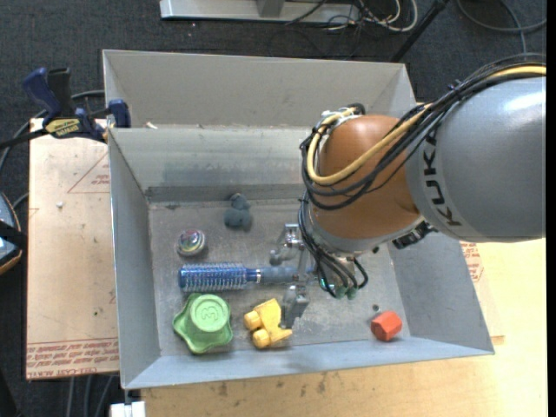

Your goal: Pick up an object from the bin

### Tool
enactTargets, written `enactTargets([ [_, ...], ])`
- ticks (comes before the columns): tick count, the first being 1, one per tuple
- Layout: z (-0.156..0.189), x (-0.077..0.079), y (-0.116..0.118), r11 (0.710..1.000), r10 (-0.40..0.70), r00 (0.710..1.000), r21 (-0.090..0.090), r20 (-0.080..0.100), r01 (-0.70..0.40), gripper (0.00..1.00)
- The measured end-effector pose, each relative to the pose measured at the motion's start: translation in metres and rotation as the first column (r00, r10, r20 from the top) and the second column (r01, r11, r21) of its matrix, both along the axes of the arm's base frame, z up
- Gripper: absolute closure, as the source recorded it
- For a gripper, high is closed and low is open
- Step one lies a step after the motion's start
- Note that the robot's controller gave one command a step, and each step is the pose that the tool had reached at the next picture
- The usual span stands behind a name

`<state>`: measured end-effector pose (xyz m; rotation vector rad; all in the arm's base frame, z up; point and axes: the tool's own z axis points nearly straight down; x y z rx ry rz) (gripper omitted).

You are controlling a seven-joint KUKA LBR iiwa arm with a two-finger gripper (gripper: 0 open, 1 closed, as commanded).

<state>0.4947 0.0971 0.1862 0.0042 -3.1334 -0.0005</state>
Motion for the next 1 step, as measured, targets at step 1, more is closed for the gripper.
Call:
enactTargets([
  [1,-0.0808,0.0208,-0.0102,1.0,-0.02,0.999,0.007,0.037,0.02,0.0],
])
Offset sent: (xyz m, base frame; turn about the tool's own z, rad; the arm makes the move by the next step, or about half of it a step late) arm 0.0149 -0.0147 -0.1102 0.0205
